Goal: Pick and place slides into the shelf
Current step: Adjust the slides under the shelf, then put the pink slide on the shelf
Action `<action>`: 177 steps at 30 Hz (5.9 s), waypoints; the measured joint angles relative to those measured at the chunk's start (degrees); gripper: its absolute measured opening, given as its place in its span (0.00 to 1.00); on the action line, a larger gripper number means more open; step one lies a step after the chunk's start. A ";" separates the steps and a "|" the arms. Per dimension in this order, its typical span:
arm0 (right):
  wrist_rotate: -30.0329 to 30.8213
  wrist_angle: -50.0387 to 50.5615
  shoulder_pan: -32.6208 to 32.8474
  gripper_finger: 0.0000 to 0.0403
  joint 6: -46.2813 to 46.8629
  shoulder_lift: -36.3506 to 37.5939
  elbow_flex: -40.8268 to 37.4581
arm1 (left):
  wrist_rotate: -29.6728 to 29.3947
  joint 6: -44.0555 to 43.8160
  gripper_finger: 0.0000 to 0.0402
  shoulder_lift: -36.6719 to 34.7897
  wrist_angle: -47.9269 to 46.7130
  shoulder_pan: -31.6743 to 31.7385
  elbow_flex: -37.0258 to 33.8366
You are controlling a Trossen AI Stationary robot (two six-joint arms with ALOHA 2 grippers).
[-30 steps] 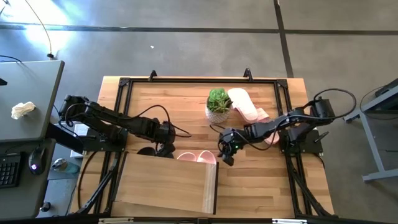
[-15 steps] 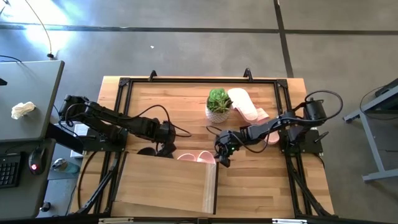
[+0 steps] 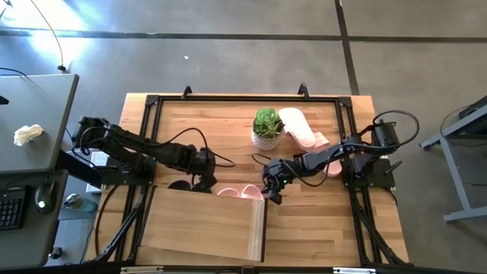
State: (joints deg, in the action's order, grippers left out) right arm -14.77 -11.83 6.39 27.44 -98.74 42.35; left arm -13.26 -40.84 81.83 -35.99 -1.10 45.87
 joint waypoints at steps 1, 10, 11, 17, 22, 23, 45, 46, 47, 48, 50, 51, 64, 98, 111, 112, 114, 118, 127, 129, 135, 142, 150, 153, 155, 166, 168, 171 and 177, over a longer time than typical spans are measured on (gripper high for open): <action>0.17 -0.46 -0.10 0.00 -0.40 0.00 0.00 | 0.00 0.00 0.57 0.01 0.00 0.00 0.00; 0.13 -2.38 -1.56 0.00 -2.56 0.00 0.04 | 0.02 -0.13 0.57 0.00 0.09 0.00 0.00; 0.88 -2.13 -1.74 0.00 -2.92 0.00 0.04 | 0.02 -0.13 0.57 0.00 0.11 0.00 0.00; 1.45 5.12 -1.39 0.00 -4.97 2.60 0.02 | 0.04 -0.15 0.57 -0.01 0.11 0.00 0.00; -0.88 9.11 0.30 0.00 -5.97 4.85 0.02 | 0.10 -0.11 0.57 -0.01 0.07 -0.02 -0.02; -1.91 9.23 0.37 0.00 -5.64 4.85 0.04 | 0.13 -0.11 0.57 -0.01 0.07 -0.02 -0.02; -2.02 0.40 0.76 0.00 -5.72 0.46 0.02 | 0.11 0.17 0.57 -0.01 0.28 -0.02 -0.02; -2.36 0.50 0.78 0.00 -5.86 0.46 0.02 | 0.11 0.17 0.57 -0.01 0.28 -0.02 -0.02; -2.45 0.73 0.79 0.00 -5.99 0.46 0.02 | 0.11 0.16 0.57 -0.01 0.28 -0.02 -0.02; -2.48 0.83 0.79 0.00 -6.38 0.45 0.02 | 0.11 0.15 0.57 -0.01 0.28 -0.02 -0.02; -2.47 0.50 0.79 0.00 -6.99 0.44 0.02 | 0.11 0.13 0.57 -0.01 0.31 -0.02 -0.02; -2.47 0.36 0.79 0.00 -7.13 0.44 0.02 | 0.11 0.13 0.57 -0.01 0.33 -0.02 -0.02; -1.38 -0.23 -0.89 0.00 -9.51 -1.44 0.02 | 0.04 0.08 0.57 -0.02 0.68 -0.02 -0.02; 6.03 -2.96 -1.64 0.00 -9.49 -0.17 0.02 | -1.42 -0.02 0.57 -0.03 2.62 0.00 -0.02; 14.99 7.08 -2.05 0.00 -10.42 7.08 0.02 | -3.96 3.25 0.57 -0.03 2.96 2.71 1.63; 15.68 8.03 -2.22 0.00 -10.58 8.10 0.02 | -3.98 3.99 0.57 -0.03 2.99 3.13 2.13; 16.35 10.66 -2.63 0.00 -10.82 10.27 0.02 | -4.00 6.04 0.57 -0.03 2.95 4.13 3.50; 17.54 16.00 -3.74 0.00 -9.48 14.74 0.02 | -3.39 9.98 0.57 -0.03 2.94 5.92 6.82; 19.61 26.24 -6.08 0.00 -9.80 28.59 0.02 | 8.00 12.34 0.57 -0.03 3.02 12.13 14.29; 20.45 31.08 -6.19 0.00 -9.93 32.49 0.02 | 12.23 12.45 0.57 -0.03 3.06 13.78 15.18; 27.94 45.92 -4.26 0.00 -9.99 43.45 0.02 | 25.85 15.02 0.57 -0.03 3.46 18.27 15.37; 38.38 53.35 -0.15 0.00 -9.47 46.99 0.02 | 43.08 21.41 0.57 -0.03 6.62 21.02 15.37; 43.69 57.04 1.64 0.01 -9.77 45.46 0.02 | 59.91 28.26 0.57 1.28 8.39 21.73 15.00; 43.70 56.61 1.64 0.05 -9.51 45.48 0.02 | 63.46 29.81 0.57 2.45 9.84 21.69 13.82; 43.23 56.30 1.64 0.10 -9.56 45.55 0.02 | 63.80 31.45 0.57 3.44 11.21 21.15 13.37; 43.51 55.30 0.59 0.41 -10.52 45.26 0.02 | 67.22 37.51 0.57 5.13 13.68 21.35 13.16; 44.26 55.47 0.60 0.43 -12.62 44.51 0.02 | 70.80 37.59 0.57 5.13 13.66 21.38 13.16; 46.46 56.46 0.61 0.45 -16.93 42.36 0.02 | 77.88 37.52 0.57 5.13 13.63 21.35 13.16; 50.96 57.05 0.42 0.45 -17.45 35.66 0.02 | 79.29 33.80 0.57 5.13 13.55 21.39 13.16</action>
State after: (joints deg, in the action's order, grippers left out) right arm 36.19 45.22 6.81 10.00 -63.08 42.37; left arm 66.03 -7.04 86.96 -22.44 20.28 59.02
